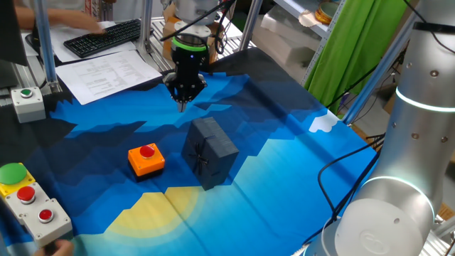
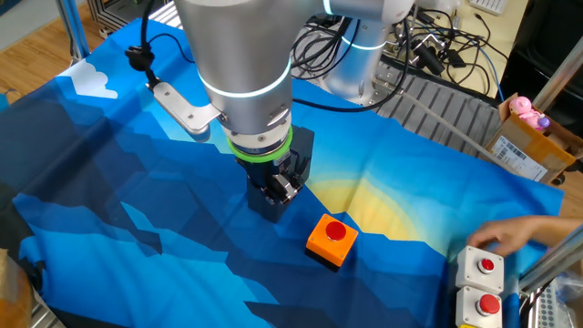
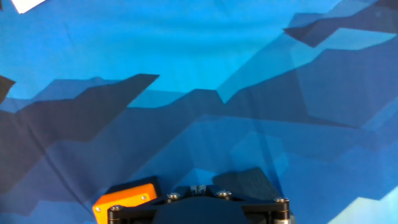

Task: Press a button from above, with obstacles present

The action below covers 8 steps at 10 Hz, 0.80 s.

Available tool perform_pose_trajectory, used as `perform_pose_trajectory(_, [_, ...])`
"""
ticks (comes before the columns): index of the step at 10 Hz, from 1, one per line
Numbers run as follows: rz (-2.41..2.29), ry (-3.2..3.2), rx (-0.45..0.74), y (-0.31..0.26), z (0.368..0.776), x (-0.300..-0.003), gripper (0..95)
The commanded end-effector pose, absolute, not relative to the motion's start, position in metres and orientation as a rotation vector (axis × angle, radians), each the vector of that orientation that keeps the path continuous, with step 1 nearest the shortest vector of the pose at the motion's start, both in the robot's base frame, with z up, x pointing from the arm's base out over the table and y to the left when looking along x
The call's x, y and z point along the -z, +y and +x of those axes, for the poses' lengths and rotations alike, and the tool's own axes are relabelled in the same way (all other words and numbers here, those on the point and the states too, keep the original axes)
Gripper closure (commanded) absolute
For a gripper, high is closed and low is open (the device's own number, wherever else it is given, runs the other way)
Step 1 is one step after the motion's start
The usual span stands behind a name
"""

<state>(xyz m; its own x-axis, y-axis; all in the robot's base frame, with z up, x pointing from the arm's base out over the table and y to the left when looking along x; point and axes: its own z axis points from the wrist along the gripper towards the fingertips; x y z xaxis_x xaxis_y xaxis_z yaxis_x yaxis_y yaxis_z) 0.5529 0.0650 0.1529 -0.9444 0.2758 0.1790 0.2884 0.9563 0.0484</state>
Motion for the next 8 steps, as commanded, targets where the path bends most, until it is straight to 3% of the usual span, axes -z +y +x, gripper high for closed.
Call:
perform_pose_trajectory(1, [-0.429, -2.938, 0.111, 0.0643, 0.5510, -0.1538, 95.0])
perform_pose_trajectory(8, [-0.406, -2.935, 0.105, 0.0652, 0.5487, -0.1525, 95.0])
